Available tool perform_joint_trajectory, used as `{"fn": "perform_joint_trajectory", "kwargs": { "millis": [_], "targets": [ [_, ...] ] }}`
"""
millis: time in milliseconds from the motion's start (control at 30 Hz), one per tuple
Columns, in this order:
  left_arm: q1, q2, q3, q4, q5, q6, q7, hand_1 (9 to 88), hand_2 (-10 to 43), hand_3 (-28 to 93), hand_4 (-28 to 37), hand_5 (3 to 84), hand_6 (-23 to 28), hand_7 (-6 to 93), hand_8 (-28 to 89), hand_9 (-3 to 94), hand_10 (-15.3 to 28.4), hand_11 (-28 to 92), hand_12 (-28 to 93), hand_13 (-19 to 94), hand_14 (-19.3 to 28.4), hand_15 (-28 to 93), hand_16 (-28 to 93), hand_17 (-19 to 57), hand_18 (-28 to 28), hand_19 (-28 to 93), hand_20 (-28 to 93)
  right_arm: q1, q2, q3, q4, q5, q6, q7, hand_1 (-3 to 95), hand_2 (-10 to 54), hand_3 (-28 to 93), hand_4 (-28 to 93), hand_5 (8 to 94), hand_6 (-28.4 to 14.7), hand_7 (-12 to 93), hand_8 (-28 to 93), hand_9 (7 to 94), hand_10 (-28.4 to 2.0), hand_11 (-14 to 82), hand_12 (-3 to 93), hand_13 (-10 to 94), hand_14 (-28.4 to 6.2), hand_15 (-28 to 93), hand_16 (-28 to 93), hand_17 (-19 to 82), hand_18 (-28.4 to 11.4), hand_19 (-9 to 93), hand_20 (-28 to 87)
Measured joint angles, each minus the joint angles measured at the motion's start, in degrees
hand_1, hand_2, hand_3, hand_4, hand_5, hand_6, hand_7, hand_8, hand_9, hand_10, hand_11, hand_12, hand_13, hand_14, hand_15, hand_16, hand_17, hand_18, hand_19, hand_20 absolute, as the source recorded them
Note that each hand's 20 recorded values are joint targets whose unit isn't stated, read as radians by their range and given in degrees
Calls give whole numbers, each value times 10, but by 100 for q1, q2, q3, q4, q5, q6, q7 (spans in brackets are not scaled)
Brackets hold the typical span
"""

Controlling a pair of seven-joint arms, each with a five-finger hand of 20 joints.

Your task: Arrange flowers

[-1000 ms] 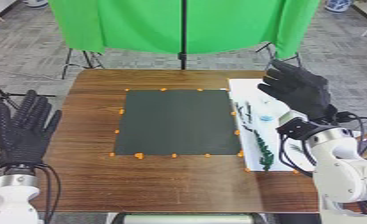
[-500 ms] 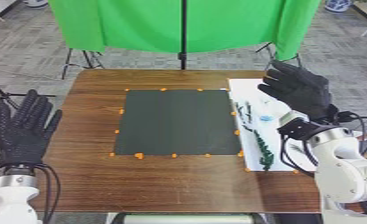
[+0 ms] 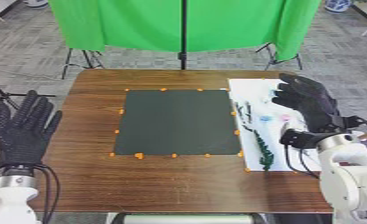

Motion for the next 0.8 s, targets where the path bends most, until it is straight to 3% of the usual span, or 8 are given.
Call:
{"fn": "perform_joint_trajectory", "kwargs": {
  "millis": [200,333,567,800],
  "targets": [
    [101,-25,-53,-47,7,-2,3,279,155,545,-283,386,61,84,-95,290,129,107,40,148,83,144,-106,-42,94,228,68,-381,396,-301,-266,-1331,971,799,252,-85,832,-243,522,-54,219,-147,509,-196,148,126,433,-184,341,109,161,-230,597,184],
    [162,-53,-49,-70,-3,2,3,281,154,547,-283,387,62,88,-95,293,131,108,43,152,90,147,-102,-41,96,230,68,-607,459,-328,-353,-2302,1258,1252,287,-95,823,-251,540,-53,215,-146,532,-197,151,132,447,-181,360,105,175,-228,625,179],
    [208,-54,-34,-73,-14,15,12,268,153,569,-283,384,62,90,-94,292,132,107,45,150,92,145,-98,-41,98,233,69,-721,631,-580,-341,-4355,-33,1789,305,-95,790,-280,550,-56,208,-138,531,-195,156,147,447,-182,375,124,185,-238,660,191],
    [199,-47,-35,-73,6,15,13,232,126,678,-283,391,67,93,-93,290,133,110,49,149,94,146,-93,-41,98,235,68,-632,754,-780,-342,-5704,-1254,1760,310,-95,752,-283,562,-62,246,-127,556,-201,273,209,459,-181,559,188,217,-251,768,268]
  ]
}}
